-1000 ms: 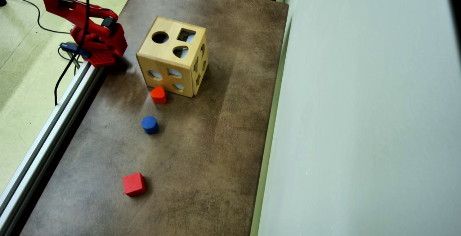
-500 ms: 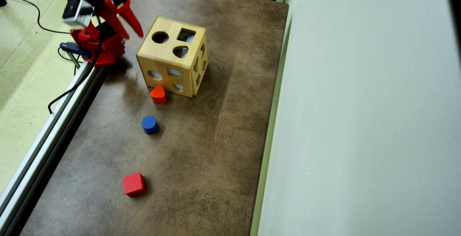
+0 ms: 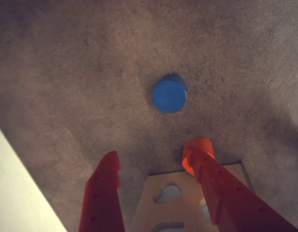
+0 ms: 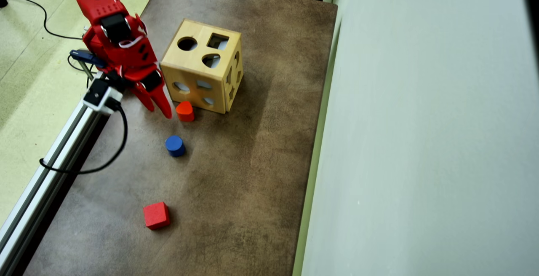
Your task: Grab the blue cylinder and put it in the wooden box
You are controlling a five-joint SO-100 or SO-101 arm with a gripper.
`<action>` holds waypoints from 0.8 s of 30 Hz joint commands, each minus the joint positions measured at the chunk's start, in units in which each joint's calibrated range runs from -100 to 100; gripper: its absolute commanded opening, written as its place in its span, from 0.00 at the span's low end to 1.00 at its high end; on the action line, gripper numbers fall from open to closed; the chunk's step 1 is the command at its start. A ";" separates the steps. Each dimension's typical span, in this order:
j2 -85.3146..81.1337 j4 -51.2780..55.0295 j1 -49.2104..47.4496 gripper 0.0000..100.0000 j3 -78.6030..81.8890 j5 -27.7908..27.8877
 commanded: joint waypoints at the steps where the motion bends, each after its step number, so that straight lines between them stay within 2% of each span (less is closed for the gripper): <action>1: 3.94 -0.15 -0.52 0.23 -1.24 0.34; 10: 13.80 -0.71 -0.52 0.23 -1.15 1.95; 16: 15.32 -1.12 -0.38 0.33 -1.24 2.25; 24: 20.50 -2.16 0.37 0.35 -2.22 3.32</action>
